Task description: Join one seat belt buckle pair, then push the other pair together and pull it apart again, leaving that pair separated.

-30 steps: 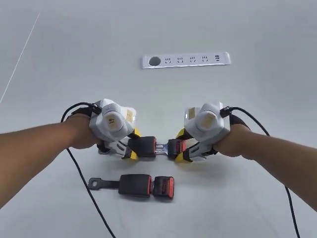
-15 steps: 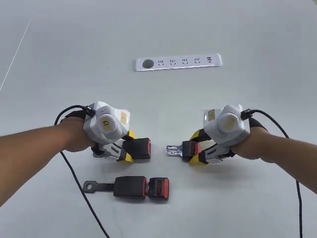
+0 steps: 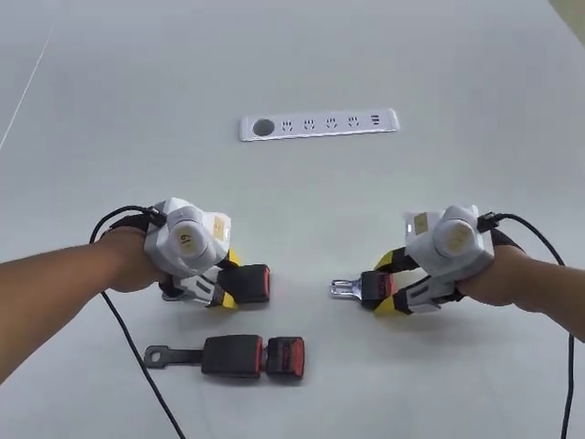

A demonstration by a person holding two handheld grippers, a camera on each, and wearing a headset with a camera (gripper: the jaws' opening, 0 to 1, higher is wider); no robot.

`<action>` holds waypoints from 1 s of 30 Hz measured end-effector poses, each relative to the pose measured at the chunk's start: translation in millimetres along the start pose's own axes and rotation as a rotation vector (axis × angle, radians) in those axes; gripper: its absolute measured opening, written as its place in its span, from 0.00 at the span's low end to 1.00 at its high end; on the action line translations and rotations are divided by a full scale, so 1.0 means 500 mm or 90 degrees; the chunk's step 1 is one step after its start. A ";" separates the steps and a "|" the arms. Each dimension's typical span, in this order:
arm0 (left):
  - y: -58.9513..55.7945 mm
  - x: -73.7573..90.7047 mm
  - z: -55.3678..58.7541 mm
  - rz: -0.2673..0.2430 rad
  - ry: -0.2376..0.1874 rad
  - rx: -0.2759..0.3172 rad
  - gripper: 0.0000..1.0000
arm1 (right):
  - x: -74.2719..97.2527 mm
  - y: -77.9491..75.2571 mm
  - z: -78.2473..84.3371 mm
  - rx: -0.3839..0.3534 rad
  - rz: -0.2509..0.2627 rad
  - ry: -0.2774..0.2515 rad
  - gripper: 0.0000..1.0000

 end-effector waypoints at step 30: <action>0.003 0.000 0.005 -0.035 -0.014 0.067 0.62 | 0.046 -0.014 -0.025 -0.082 0.104 -0.086 0.64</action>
Point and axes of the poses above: the centre of the closed fingertips' face, and the gripper's own axes: x roughly backward along the fingers, y roughly to its left, z roughly out of its underside, the point moved 2 cm from there along x, roughly backward along the fingers, and after that the axes turned 5 degrees about -z, right-handed, at the moved point
